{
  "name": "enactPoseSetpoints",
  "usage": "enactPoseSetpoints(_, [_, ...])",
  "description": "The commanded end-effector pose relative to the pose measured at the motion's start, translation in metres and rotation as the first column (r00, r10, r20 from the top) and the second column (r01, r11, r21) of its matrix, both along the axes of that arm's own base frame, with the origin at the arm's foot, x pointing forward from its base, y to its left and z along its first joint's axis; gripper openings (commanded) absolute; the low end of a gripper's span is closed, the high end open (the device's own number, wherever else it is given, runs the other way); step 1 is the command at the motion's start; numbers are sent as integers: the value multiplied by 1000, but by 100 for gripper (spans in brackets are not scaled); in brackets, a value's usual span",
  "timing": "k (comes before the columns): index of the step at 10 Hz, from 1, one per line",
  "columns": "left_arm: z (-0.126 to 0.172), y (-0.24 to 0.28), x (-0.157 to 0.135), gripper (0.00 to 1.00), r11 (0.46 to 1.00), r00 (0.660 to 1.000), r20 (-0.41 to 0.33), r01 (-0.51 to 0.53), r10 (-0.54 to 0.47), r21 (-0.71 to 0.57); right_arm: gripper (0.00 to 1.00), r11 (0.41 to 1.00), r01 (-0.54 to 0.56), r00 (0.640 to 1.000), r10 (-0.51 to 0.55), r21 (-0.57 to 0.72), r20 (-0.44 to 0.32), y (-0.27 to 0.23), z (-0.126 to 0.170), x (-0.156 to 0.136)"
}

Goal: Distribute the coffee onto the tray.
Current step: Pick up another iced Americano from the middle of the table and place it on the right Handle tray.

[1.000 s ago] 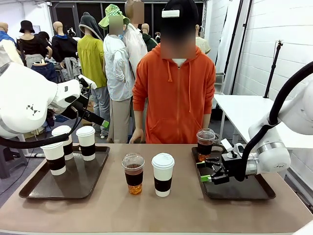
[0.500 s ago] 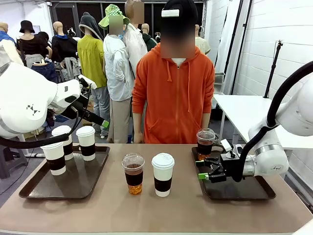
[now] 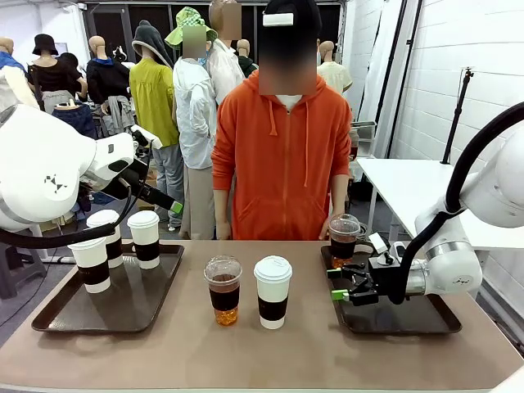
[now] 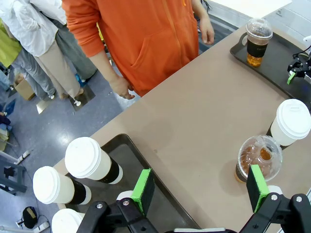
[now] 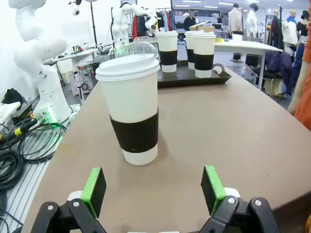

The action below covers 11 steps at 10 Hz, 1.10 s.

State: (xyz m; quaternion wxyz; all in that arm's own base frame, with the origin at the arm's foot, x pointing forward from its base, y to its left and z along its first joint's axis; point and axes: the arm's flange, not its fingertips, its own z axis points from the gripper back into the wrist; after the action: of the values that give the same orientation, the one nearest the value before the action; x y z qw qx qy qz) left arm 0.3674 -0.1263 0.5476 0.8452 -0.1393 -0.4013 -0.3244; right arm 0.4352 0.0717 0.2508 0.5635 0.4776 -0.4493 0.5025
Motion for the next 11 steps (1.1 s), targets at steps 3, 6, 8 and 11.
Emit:
enactPoseSetpoints(3, [0,1,0,100,1000,1000,-2,-1,1,-6,100,1000,-2,1000,2,3,1,1,1,-1])
enactPoseSetpoints(6, [0,1,0,100,1000,1000,-2,-1,1,-6,100,1000,-2,1000,2,3,1,1,1,-1])
enactPoseSetpoints(8, [0,1,0,100,1000,1000,-2,-1,1,-6,100,1000,-2,1000,2,3,1,1,1,-1])
enactPoseSetpoints(11, [0,1,0,100,1000,1000,-2,-1,1,-6,100,1000,-2,1000,2,3,1,1,1,-1])
